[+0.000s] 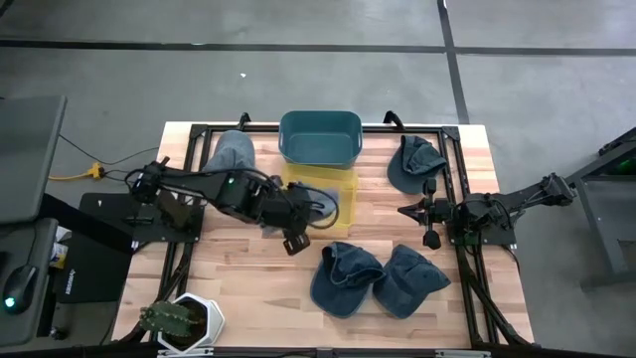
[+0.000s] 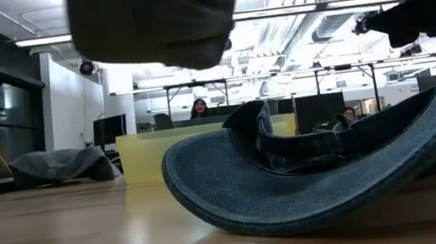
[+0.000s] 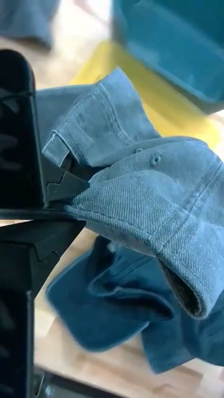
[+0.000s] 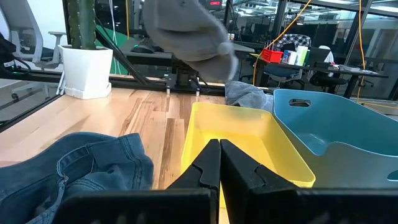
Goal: Pick & Place hat
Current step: Put the bottom gray cap into the blue bin
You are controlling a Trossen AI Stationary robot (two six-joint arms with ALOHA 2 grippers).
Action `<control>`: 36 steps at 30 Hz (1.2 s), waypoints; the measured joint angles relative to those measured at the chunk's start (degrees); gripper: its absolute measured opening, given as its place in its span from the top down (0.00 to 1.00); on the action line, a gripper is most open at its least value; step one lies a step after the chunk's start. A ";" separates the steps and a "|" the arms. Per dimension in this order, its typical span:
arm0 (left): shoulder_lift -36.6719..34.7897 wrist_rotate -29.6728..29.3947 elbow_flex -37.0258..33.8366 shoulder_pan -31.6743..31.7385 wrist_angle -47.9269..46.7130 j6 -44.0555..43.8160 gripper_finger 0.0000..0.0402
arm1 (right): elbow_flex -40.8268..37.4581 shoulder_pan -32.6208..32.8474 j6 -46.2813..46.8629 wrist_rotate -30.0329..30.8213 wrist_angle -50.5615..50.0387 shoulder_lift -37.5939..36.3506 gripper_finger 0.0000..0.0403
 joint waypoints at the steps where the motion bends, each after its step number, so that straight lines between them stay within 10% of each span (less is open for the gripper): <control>1: 0.01 -0.55 0.00 0.63 0.81 2.10 1.00 | 0.00 0.02 0.00 -0.02 0.02 -0.02 1.00; 20: 0.01 -20.08 0.00 19.91 13.62 49.80 1.00 | 0.00 0.01 0.00 -0.01 0.01 0.00 1.00; 36: 12.30 -6.58 -0.13 34.93 24.75 70.55 1.00 | 0.00 0.00 0.00 0.00 0.02 0.00 1.00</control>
